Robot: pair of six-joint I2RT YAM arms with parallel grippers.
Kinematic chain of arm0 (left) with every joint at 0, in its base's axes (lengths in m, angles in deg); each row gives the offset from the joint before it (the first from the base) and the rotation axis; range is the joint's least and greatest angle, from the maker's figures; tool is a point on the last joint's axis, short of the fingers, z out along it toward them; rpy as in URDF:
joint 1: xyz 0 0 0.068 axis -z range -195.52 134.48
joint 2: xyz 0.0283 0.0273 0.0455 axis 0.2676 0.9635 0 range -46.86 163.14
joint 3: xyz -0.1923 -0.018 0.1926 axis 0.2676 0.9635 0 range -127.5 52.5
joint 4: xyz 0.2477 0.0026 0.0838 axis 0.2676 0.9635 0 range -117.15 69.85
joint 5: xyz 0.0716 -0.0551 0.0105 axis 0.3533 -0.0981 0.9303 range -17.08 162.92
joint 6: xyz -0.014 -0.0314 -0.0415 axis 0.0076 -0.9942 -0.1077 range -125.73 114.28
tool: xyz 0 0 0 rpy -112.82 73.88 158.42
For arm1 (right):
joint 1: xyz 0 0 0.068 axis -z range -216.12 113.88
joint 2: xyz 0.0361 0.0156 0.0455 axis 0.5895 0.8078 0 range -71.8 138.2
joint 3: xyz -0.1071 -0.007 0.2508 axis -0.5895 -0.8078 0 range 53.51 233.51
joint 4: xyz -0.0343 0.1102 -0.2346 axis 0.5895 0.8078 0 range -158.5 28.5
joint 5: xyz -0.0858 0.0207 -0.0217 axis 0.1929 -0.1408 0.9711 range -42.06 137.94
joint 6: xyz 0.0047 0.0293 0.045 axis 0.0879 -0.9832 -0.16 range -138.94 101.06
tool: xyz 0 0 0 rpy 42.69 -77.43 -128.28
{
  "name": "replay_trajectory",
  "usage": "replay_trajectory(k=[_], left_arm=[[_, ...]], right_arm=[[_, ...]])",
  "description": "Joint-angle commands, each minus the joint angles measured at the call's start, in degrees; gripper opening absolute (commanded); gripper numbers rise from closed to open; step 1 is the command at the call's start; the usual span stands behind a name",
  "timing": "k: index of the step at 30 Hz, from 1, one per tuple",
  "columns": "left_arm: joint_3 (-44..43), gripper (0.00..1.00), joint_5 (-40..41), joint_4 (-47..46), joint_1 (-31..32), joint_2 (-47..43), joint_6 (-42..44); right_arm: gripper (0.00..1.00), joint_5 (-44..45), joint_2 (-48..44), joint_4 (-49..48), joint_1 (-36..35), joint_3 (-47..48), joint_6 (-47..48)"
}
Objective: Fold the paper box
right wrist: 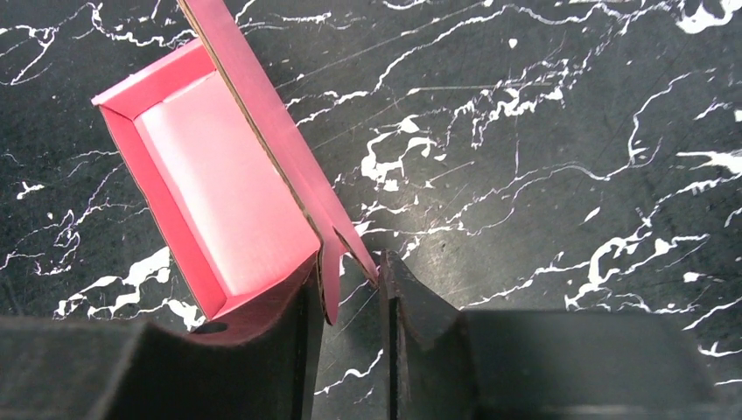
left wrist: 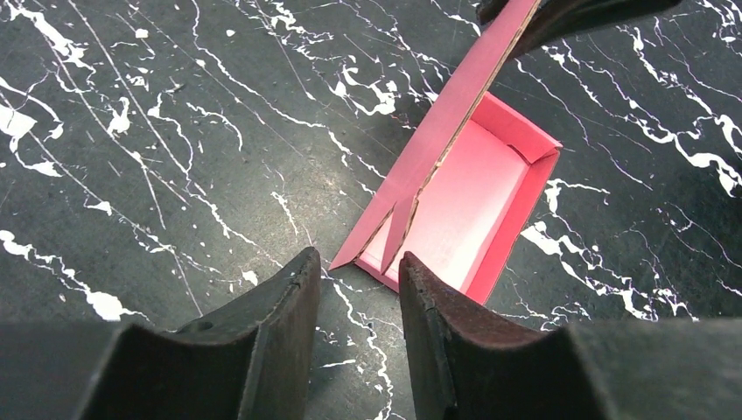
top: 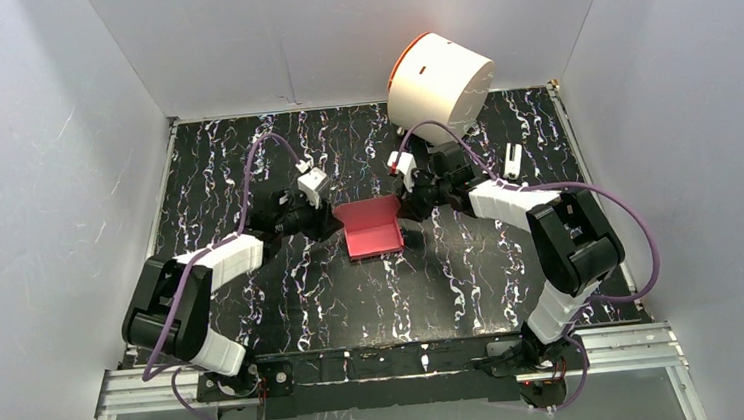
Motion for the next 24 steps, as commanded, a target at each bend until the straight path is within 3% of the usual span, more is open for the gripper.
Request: replay_trajectory(k=[1,5,13,18,24], left_arm=[[-2.5,0.34,-4.5,0.5,-0.4,0.2,2.6],[-3.9,0.29,-4.7,2.3,-0.4,1.1,3.6],[-5.5,0.09,-5.5,3.2,-0.4,2.8,2.9],[-5.1,0.04,-4.9,1.3,-0.3,2.6,0.0],[-4.4,0.01,0.5,-0.7,0.6,1.7,-5.7]], right_arm=[[0.35,-2.2,-0.1,-0.5,0.2,3.4,1.6],[0.30,-2.6,0.2,0.1,0.2,4.2,1.7],[0.15,-3.4,1.3,1.3,0.2,4.9,1.2],[0.03,-2.8,1.9,2.4,-0.1,5.8,-1.8],[0.00,8.4,1.3,-0.1,-2.9,4.9,-10.9]])
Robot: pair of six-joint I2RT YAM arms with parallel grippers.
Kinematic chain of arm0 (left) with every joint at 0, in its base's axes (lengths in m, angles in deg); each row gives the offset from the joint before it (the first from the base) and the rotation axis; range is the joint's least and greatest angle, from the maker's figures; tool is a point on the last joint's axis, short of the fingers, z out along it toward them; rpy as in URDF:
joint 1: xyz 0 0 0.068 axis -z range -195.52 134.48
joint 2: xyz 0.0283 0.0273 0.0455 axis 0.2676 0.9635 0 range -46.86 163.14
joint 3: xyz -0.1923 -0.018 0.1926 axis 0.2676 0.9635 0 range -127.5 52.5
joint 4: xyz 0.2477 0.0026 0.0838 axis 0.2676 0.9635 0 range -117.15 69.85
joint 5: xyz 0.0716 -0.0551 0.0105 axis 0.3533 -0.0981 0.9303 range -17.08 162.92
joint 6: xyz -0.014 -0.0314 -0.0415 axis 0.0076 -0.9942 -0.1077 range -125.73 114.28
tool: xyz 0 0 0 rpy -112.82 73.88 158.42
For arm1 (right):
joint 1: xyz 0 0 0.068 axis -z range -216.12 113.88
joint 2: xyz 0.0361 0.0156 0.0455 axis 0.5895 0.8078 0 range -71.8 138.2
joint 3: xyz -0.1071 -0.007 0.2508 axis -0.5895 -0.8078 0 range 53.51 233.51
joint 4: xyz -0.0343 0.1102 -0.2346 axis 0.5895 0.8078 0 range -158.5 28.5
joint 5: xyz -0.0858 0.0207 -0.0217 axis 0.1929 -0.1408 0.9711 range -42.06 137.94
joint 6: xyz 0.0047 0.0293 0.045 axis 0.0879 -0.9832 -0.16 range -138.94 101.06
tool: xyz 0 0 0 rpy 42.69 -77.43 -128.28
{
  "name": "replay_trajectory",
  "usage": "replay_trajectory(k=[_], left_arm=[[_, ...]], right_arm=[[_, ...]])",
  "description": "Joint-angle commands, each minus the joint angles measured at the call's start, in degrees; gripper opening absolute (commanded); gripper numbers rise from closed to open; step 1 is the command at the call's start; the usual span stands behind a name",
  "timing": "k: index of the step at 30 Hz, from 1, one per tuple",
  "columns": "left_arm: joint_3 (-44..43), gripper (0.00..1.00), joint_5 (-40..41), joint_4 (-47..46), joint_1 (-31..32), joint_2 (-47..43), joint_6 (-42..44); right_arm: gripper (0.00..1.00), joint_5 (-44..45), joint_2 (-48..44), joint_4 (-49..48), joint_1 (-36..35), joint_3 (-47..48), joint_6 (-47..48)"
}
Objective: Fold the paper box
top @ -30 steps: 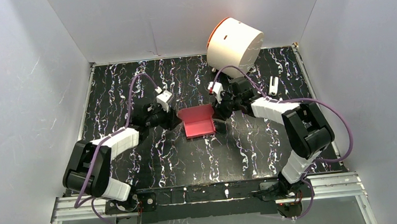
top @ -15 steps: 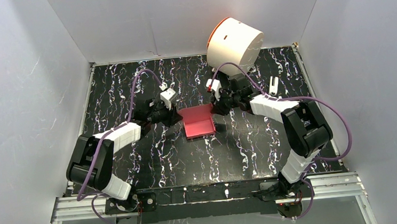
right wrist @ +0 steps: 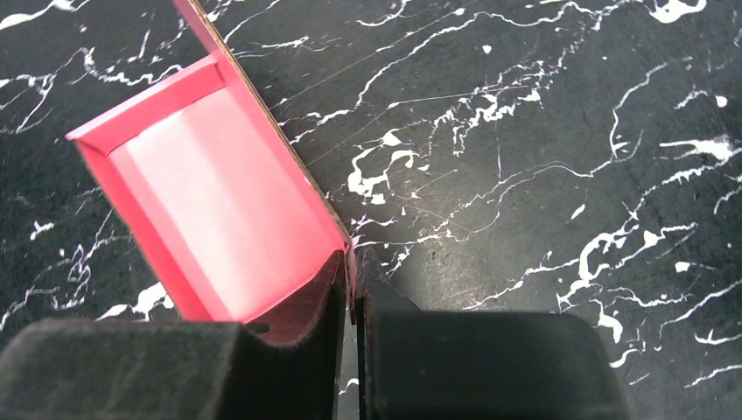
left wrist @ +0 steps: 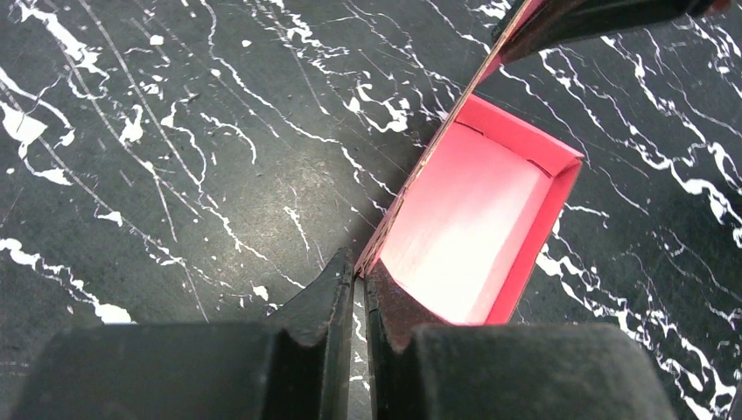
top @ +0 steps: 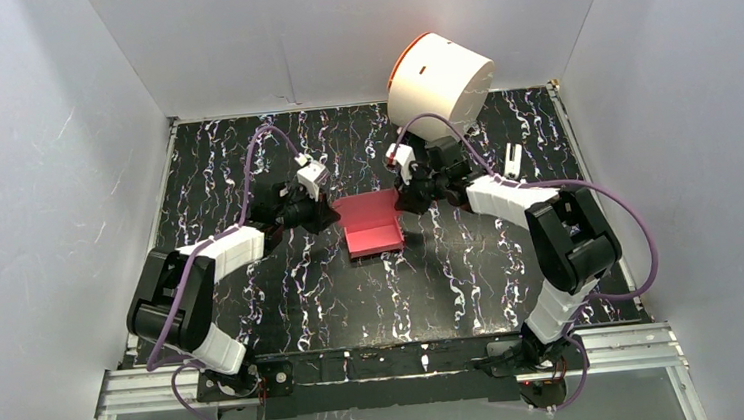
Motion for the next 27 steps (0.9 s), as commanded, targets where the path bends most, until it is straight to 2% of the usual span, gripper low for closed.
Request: replay_trajectory(k=[1,13,18,27], left_arm=[[-0.6,0.01,3.4,-2.5,1.5,-1.8,-5.3],[-0.7,0.01,28.1,-3.2,11.7,-4.9,-13.6],[-1.7,0.02,34.8,-3.8,15.5,-6.5,-17.1],[-1.2,0.03,40.2,-5.2,17.3,-7.0,-25.3]], right_arm=[[0.00,10.0,0.1,-2.2,-3.3,1.4,-8.7],[0.00,41.9,-0.4,-3.5,-16.8,2.6,-24.1],[0.00,49.4,-0.5,-6.7,-21.5,1.7,-27.5],[0.00,58.2,0.3,-11.3,-26.6,1.2,-34.2]])
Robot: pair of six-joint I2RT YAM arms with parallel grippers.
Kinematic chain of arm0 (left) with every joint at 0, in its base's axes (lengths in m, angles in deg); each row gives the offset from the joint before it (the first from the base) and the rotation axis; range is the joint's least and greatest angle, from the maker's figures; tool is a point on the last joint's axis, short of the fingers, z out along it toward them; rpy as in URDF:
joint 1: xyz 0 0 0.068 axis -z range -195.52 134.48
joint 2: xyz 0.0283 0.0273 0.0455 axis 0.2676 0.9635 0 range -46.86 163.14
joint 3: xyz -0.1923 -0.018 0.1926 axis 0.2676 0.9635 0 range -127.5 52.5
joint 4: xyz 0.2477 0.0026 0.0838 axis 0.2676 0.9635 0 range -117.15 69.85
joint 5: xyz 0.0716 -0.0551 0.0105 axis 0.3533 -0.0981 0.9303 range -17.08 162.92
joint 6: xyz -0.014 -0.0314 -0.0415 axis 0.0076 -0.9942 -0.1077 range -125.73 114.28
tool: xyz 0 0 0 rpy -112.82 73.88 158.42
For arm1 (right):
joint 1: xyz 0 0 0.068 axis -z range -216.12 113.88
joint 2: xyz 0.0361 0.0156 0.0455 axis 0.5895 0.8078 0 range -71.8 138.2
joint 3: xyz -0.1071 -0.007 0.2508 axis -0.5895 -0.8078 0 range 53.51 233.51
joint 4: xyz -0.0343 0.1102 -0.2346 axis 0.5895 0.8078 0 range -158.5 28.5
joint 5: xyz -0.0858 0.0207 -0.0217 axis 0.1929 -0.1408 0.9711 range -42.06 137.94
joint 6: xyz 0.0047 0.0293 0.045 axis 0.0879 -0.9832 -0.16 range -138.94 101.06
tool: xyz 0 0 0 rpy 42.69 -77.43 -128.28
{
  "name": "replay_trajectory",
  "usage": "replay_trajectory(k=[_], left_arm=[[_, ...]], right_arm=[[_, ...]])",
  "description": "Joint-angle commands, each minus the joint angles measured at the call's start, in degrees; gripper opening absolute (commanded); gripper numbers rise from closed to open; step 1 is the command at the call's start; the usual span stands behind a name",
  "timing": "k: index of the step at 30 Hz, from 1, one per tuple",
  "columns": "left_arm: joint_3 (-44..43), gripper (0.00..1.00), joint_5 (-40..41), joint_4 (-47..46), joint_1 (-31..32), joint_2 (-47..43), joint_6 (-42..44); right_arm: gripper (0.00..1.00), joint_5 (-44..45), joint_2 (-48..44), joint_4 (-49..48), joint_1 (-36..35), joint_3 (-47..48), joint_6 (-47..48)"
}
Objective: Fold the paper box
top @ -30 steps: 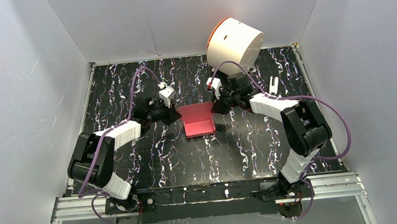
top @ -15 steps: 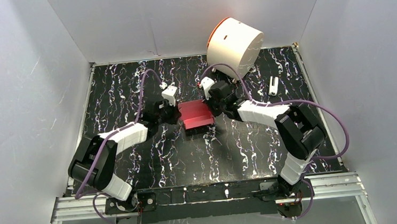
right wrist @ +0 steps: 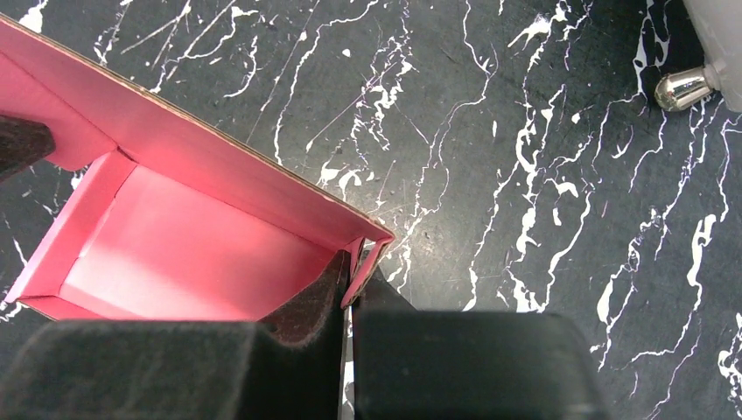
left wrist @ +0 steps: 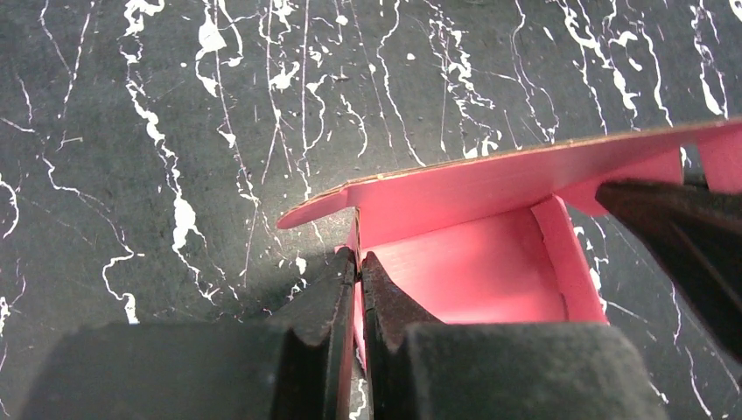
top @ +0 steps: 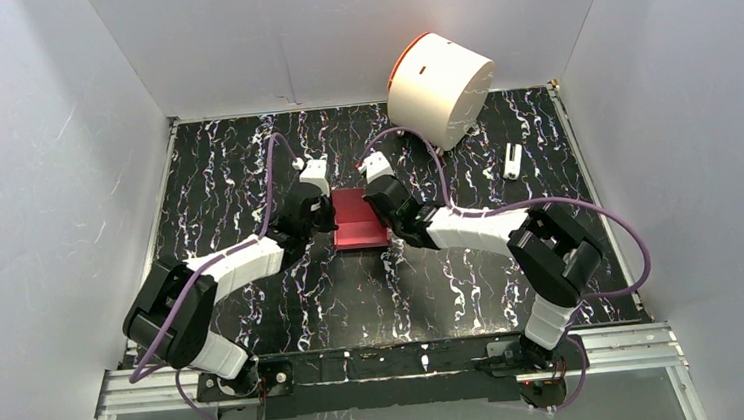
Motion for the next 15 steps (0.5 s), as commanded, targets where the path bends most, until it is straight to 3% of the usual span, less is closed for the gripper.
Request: replay_trajectory(k=[1,15], left_arm=[[-1.5,0.03,-1.5,-7.4,3.6,-3.2,-7.1],[5.2,0.04,3.9,-14.7,5.1,-5.3,-15.3]], right_arm=[[0.00,1.1,0.6,-7.0,-4.6,1.1,-5.8],[0.00,8.2,3.2,-6.2,-7.0,2.5,-21.4]])
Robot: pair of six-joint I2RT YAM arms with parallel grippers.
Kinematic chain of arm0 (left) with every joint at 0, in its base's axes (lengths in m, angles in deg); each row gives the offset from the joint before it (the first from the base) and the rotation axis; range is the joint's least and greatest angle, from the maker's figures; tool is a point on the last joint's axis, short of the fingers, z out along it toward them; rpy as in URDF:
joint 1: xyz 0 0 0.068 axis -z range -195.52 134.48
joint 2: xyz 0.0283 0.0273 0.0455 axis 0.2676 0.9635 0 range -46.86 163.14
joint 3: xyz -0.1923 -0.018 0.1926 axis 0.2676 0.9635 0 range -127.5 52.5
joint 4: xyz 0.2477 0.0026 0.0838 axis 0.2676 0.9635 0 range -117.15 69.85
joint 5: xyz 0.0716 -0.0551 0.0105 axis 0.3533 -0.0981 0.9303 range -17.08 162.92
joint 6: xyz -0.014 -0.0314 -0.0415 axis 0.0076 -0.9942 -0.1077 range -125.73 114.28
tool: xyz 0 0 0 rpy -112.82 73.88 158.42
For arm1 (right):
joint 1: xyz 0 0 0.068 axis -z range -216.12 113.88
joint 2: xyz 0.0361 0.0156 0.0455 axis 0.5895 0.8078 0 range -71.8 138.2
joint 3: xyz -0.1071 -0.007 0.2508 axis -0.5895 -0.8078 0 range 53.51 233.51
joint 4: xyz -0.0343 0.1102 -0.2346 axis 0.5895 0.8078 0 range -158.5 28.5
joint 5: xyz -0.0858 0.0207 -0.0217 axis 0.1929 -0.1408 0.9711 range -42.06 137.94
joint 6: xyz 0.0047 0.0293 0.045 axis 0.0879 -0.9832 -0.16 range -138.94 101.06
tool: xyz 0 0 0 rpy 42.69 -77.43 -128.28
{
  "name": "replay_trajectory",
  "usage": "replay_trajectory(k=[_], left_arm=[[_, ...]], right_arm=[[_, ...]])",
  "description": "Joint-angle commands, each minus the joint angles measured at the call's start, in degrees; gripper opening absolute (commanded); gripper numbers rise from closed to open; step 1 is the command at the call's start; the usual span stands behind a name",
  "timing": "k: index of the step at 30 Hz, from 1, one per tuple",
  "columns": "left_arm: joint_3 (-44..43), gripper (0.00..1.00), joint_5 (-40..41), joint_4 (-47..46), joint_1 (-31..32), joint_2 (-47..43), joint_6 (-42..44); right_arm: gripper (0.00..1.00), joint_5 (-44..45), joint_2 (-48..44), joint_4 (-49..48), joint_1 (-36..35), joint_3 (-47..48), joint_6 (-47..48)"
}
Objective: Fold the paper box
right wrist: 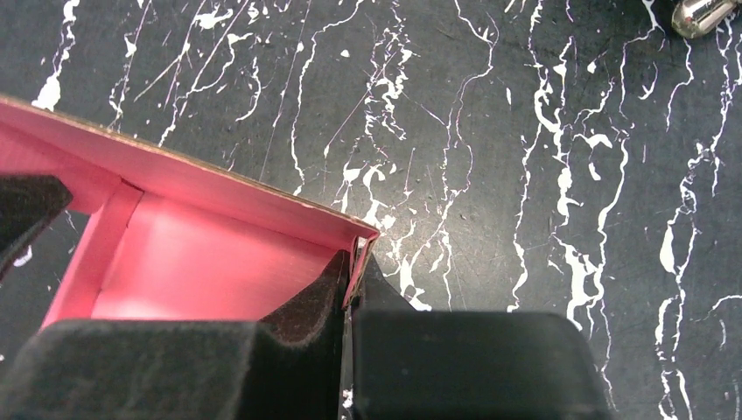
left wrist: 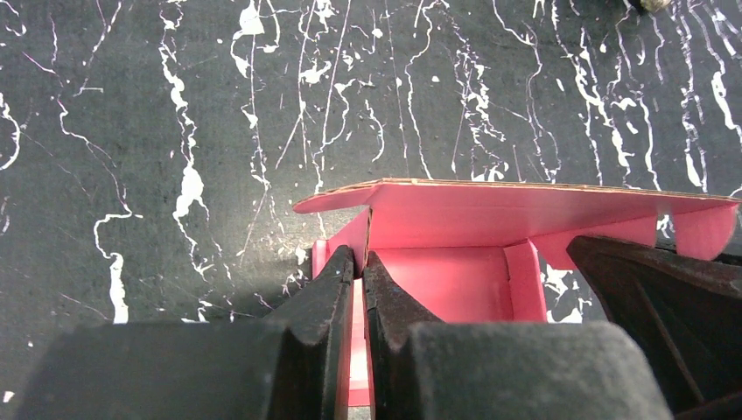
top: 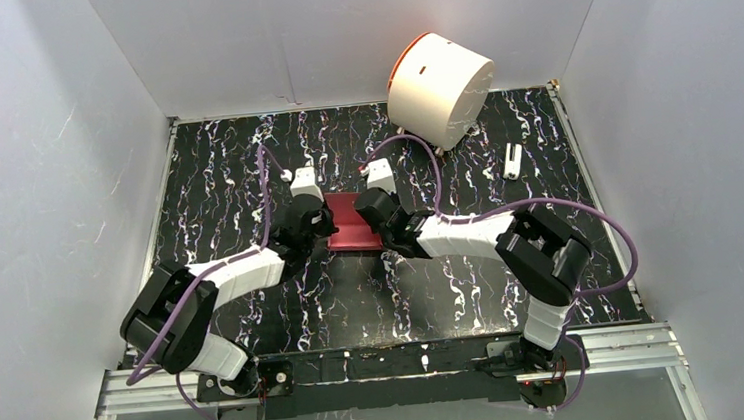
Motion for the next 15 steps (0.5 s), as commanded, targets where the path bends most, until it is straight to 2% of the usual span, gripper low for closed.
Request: replay_trajectory(k=[1,6,15], left_arm=[[1.0,0.04,-5.6,-9.6,2.9,-4.4,-5.7],[3.3,0.04,-6.1,-11.1,3.3,-6.2,-7.6],[6.5,0.05,-5.6,-12.1,4.2,-7.8,-9.3]], right_arm=[[0.00,-1.7,0.9,-3.7,-2.1,3.0,-9.8],[0.00,2.0,1.5,0.0,-2.1,5.3,-14.3],[0.01,4.7,1.5,-2.0,-2.1,2.4,-19.9]])
